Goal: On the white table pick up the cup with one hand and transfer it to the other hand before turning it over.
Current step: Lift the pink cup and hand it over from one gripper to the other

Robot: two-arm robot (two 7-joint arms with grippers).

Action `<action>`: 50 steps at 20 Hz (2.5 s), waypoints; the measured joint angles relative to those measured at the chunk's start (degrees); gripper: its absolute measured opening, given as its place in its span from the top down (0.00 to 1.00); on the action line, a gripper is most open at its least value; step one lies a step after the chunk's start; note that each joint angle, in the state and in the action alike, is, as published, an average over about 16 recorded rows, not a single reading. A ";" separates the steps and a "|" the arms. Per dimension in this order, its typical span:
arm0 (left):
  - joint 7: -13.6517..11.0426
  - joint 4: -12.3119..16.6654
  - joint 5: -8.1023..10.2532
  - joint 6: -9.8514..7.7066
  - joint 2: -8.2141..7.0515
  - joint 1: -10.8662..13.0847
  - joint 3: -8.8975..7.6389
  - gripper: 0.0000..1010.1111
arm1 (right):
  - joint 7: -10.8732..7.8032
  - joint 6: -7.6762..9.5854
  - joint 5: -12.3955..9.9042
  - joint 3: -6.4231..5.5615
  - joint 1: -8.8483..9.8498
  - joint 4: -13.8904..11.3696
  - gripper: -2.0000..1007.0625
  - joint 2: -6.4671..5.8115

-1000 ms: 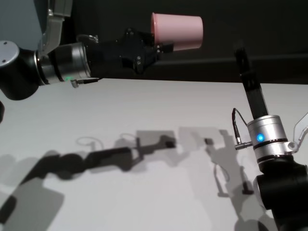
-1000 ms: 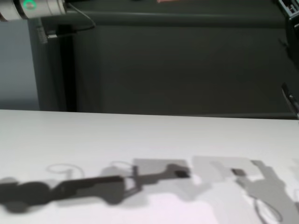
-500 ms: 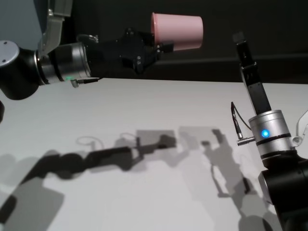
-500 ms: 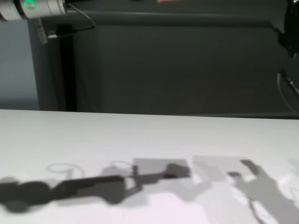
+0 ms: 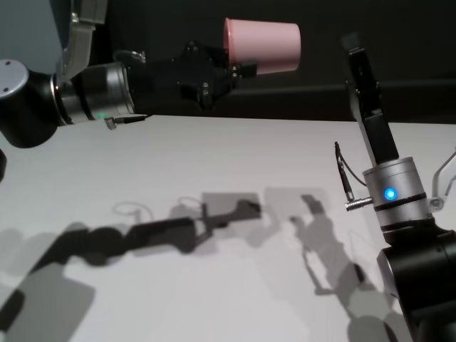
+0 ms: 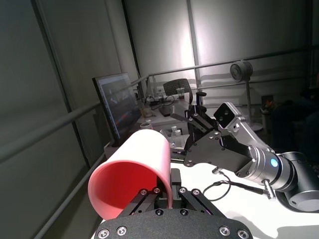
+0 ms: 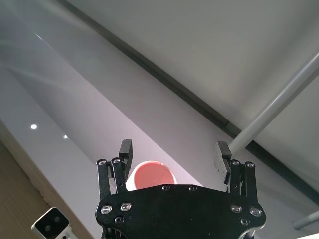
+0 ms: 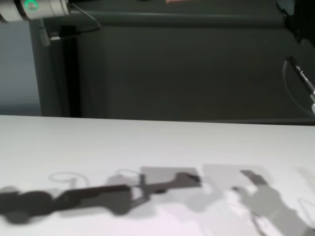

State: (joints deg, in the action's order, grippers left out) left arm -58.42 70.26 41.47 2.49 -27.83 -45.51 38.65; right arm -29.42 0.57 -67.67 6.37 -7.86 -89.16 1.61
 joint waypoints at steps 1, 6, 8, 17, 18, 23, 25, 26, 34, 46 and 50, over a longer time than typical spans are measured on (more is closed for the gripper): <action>0.00 0.00 0.00 0.00 0.00 0.00 0.00 0.95 | -0.24 0.13 -0.32 0.21 -0.13 0.11 0.01 -0.04; 0.00 0.00 0.00 0.00 0.00 0.00 0.00 0.95 | -0.94 0.91 -1.78 1.31 -0.82 0.74 0.01 -0.24; 0.00 0.00 0.00 0.00 0.00 0.00 0.00 0.95 | -1.17 1.35 -2.36 1.76 -1.11 1.02 0.01 -0.37; 0.00 0.00 0.00 0.00 0.00 0.00 0.00 0.95 | -2.67 3.77 -5.02 3.79 -2.58 2.25 0.00 -1.41; 0.00 0.00 0.00 0.00 0.00 0.00 0.00 0.95 | -2.83 3.98 -5.31 4.00 -2.74 2.38 0.00 -1.52; 0.00 0.00 0.00 0.00 0.00 0.00 0.00 0.95 | -3.25 4.53 -6.53 4.92 -3.46 2.96 0.00 -1.87; 0.00 0.00 0.00 0.00 0.00 0.00 0.00 0.95 | -3.21 4.51 -6.91 5.25 -3.74 3.19 0.00 -1.91; 0.00 0.00 0.00 0.00 0.00 0.00 0.00 0.95 | -3.17 4.46 -7.08 5.41 -3.88 3.31 0.00 -1.91; 0.00 0.00 0.00 0.00 0.00 0.00 0.00 0.95 | -2.81 3.75 -8.26 6.64 -5.03 4.42 0.01 -1.74; 0.00 0.00 0.00 0.00 0.00 0.00 0.00 0.95 | -3.34 3.51 -9.86 8.58 -6.44 5.76 0.01 -2.12; 0.00 0.00 0.00 0.00 0.00 0.00 0.00 0.95 | -3.08 3.37 -10.34 8.98 -6.66 5.96 0.01 -2.38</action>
State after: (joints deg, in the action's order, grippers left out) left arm -58.42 70.26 41.47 2.49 -27.83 -45.51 38.65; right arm -32.50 3.95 -78.01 15.35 -14.52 -83.21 -0.77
